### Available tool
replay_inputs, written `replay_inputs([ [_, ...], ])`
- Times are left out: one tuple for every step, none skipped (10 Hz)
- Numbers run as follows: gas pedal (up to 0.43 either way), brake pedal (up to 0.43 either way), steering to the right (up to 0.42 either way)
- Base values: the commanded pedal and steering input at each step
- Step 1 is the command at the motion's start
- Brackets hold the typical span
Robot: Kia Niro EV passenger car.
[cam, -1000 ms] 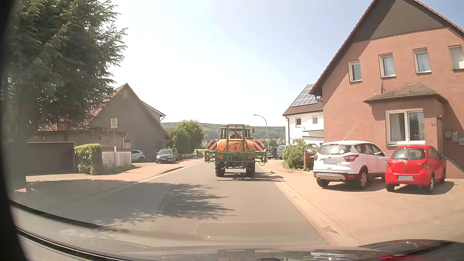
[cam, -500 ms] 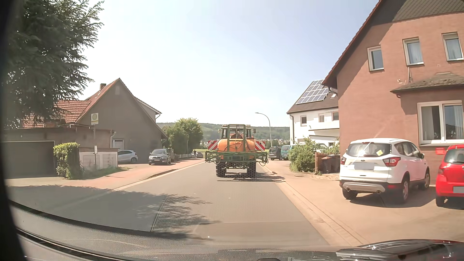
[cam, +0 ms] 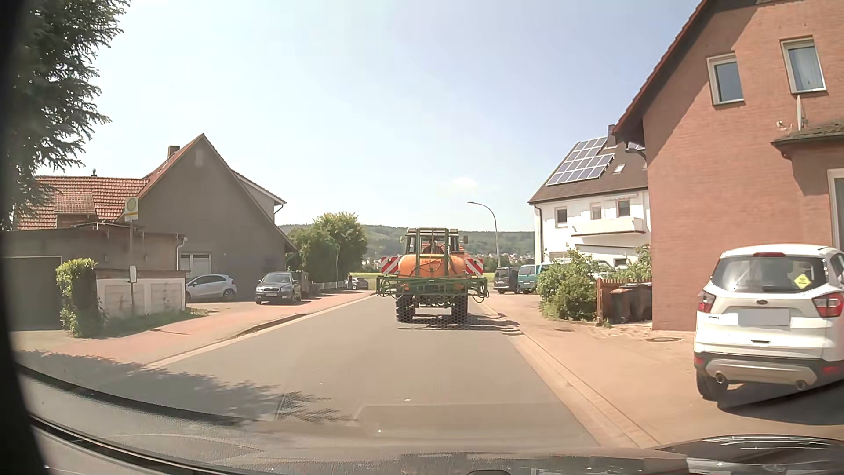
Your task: Follow the waypoints while adhering to traffic rules and regulations
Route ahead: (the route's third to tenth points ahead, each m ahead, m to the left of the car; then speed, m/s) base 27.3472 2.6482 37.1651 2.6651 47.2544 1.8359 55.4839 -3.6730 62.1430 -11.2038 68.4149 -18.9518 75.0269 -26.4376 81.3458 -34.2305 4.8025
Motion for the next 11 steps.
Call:
replay_inputs([
  [0.0, 0.0, -0.011],
  [0.0, 0.0, -0.011],
  [0.008, 0.0, -0.011],
  [0.079, 0.0, -0.011],
  [0.118, 0.0, -0.011],
  [0.15, 0.0, -0.011],
  [0.177, 0.0, -0.011],
  [0.197, 0.0, -0.011],
  [0.197, 0.0, -0.011],
  [0.197, 0.0, -0.008],
  [0.197, 0.0, -0.006],
])
